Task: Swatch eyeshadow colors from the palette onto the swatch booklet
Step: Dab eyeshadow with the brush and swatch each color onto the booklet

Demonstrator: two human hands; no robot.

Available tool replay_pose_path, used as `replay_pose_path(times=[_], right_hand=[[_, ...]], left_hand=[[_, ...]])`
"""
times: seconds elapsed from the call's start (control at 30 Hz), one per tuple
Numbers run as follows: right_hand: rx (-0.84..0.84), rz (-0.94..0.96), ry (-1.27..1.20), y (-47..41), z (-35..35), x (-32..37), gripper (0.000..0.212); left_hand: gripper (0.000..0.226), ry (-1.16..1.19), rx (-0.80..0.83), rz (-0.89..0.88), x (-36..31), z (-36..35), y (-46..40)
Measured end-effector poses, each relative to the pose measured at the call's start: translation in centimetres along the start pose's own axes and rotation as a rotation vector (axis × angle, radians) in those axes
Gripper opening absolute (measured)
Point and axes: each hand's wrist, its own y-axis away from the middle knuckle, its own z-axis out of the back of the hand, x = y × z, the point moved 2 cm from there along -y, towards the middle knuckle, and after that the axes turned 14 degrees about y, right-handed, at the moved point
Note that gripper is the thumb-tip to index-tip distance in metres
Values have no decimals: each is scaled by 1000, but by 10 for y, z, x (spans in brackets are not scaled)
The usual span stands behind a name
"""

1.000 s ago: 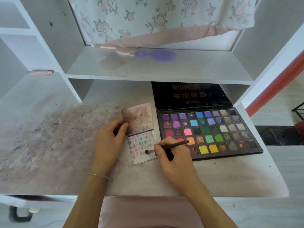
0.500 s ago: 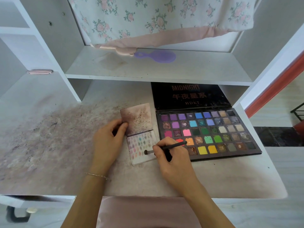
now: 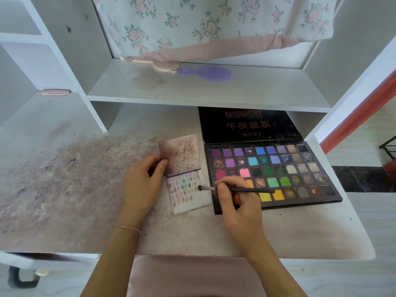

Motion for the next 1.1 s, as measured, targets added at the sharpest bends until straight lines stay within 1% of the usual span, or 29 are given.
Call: replay_pose_path(times=[0.13, 0.23, 0.37, 0.53, 0.67, 0.73, 0.97, 1.1], right_hand=[[-104, 2, 41, 1, 17, -9, 15], [-156, -22, 106, 2, 37, -20, 14], [-202, -138, 139, 6, 63, -37, 21], [-333, -249, 224, 10, 90, -53, 15], [-398, -347, 289, 11, 102, -59, 13], [-392, -369, 326, 10, 103, -61, 15], [-247, -372, 406, 10, 99, -68, 12], [-252, -357, 410, 11, 99, -67, 14]], left_hand=[[14, 1, -2, -9, -1, 1, 0], [15, 6, 3, -3, -1, 0, 0], [15, 0, -7, -3, -1, 0, 1], [17, 10, -11, 6, -1, 0, 1], [17, 7, -4, 7, 0, -1, 1], [17, 2, 2, 9, 1, -1, 1], [19, -34, -2, 15, 3, -1, 1], [19, -20, -2, 12, 3, -1, 1]])
